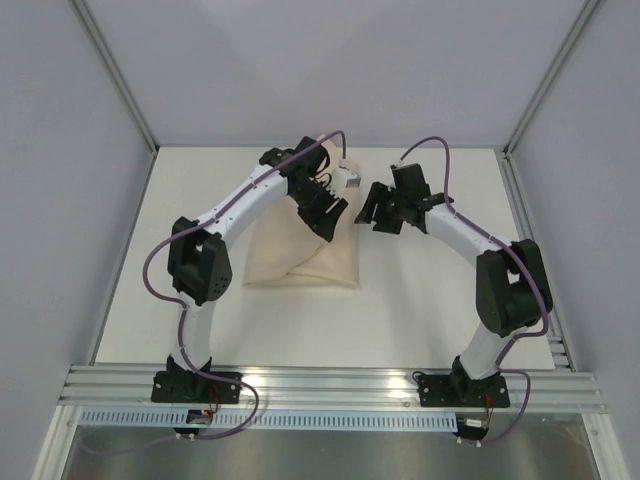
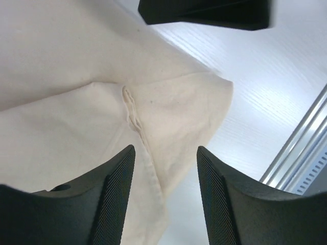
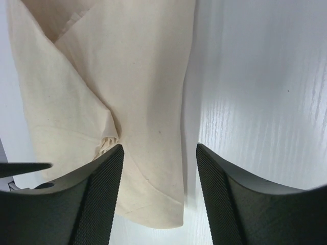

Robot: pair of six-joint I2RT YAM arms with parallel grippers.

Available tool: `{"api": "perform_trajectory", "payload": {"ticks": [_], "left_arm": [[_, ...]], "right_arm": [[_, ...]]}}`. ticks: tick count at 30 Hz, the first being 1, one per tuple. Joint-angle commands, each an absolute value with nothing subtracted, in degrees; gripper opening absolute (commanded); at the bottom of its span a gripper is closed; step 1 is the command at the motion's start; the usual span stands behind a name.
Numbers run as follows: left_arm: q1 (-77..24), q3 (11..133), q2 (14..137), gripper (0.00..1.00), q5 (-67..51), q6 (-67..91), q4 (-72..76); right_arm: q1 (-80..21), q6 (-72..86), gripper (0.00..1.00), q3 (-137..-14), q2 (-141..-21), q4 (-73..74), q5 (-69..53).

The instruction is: Prepare the surgical pack

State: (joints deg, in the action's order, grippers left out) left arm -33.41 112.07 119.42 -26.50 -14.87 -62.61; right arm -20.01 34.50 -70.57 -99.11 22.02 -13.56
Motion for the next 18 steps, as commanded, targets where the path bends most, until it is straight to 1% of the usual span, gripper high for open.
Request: {"api": "perform_trajectory", "payload": {"ticks": [1, 2, 3, 6, 8, 9, 12, 16, 18], "left_arm": [[-33.7, 118.2, 109.1, 0.61, -28.1, -18.4, -67.1], [-33.4, 118.0, 107.8, 0.61, -26.6, -18.5, -67.1], [-32.9, 117.5, 105.3, 0.64, -22.4, -17.6, -67.0], [-27.9, 114.6, 102.6, 0.68, -17.3, -12.9, -66.1], [-24.5, 110.9, 102.7, 0.69, -15.4, -10.7, -65.0], [-22.2, 109.4, 103.5, 0.69, -13.8, -9.8, -64.6], [-19.8, 103.0, 105.6, 0.67, -5.6, -8.9, -62.7], [-19.6, 93.5, 106.2, 0.64, -4.8, -8.8, -55.6], [-19.5, 91.5, 107.6, 0.63, -3.8, -8.4, -53.4]], "right_arm": [[-21.2, 32.7, 0.6, -73.3, -96.6, 18.7, -15.6], [-21.7, 32.3, 0.57, -74.2, -96.7, 18.3, -16.1], [-23.3, 31.1, 0.56, -75.0, -97.0, 17.9, -16.7], [-26.4, 29.4, 0.56, -78.6, -99.7, 17.8, -19.9], [-26.9, 29.8, 0.58, -80.1, -102.9, 18.9, -20.0], [-26.9, 30.1, 0.59, -80.5, -103.9, 19.1, -20.3], [-26.9, 30.0, 0.62, -81.8, -107.8, 20.1, -21.0], [-27.3, 30.6, 0.63, -83.4, -112.7, 20.6, -27.2], [-28.2, 30.8, 0.61, -83.8, -113.8, 21.1, -26.7]]}}
